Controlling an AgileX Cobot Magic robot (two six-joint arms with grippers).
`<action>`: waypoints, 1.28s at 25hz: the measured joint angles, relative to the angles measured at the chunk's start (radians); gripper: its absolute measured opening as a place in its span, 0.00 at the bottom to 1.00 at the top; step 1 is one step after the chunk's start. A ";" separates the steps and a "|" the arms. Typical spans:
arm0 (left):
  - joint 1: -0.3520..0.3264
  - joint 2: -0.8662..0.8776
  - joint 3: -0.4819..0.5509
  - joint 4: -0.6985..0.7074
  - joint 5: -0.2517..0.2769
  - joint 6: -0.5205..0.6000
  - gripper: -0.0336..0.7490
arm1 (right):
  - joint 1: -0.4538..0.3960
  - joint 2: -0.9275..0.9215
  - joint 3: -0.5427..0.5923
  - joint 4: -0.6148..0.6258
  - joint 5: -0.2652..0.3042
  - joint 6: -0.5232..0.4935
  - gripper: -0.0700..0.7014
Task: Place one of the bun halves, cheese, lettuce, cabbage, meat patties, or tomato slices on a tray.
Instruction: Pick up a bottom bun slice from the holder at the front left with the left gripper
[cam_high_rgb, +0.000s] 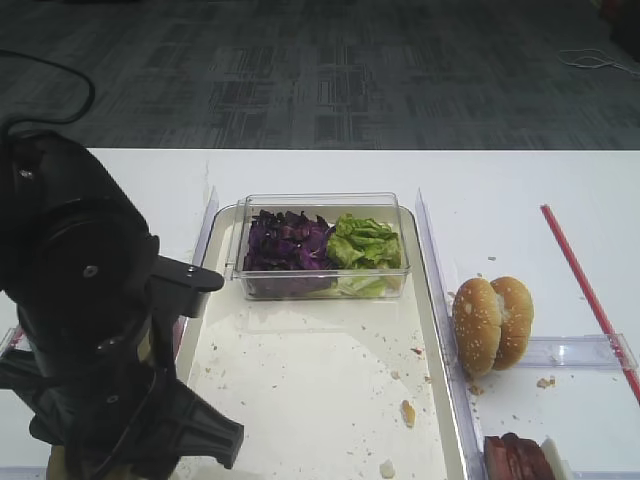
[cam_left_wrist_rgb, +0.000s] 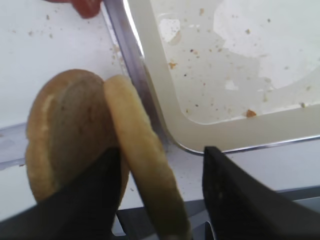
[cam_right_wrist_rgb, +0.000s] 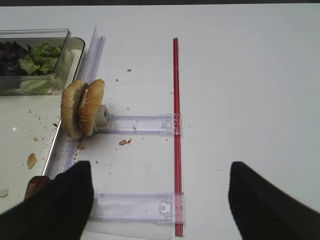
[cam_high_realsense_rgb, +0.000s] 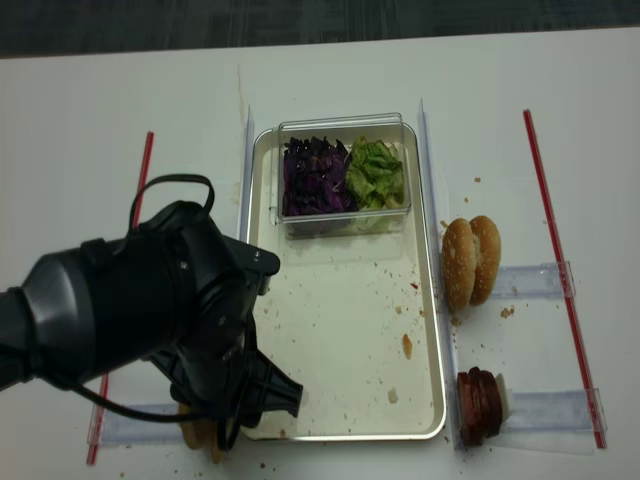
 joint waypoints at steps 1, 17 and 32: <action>0.000 0.000 0.000 0.001 0.002 0.000 0.49 | 0.000 0.000 0.000 0.000 0.000 0.000 0.85; 0.021 0.000 0.000 0.030 0.031 -0.001 0.18 | 0.000 0.000 0.000 0.000 0.000 -0.002 0.85; 0.021 -0.217 0.000 0.030 0.035 -0.001 0.17 | 0.000 0.000 0.000 0.000 0.000 -0.004 0.85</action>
